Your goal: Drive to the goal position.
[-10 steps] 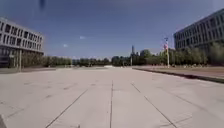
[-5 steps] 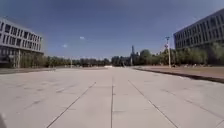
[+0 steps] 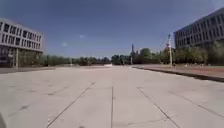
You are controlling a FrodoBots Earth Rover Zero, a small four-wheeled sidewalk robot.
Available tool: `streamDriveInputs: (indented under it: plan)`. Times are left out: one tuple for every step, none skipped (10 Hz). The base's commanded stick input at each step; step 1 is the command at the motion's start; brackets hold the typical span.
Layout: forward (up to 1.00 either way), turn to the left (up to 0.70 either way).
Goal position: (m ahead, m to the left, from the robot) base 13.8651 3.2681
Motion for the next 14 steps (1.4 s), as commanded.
streamDriveInputs:
  plan:
    - [0.70,0.01]
    - [0.70,0.01]
    - [0.70,0.01]
    - [0.70,0.01]
    - [0.70,0.01]
    - [0.70,0.01]
    - [0.70,0.01]
    - [0.70,0.01]
    - [0.70,0.01]
    - [0.70,0.01]
    - [0.70,0.01]
    - [0.70,0.01]
    - [0.70,0.01]
    - [0.70,0.01]
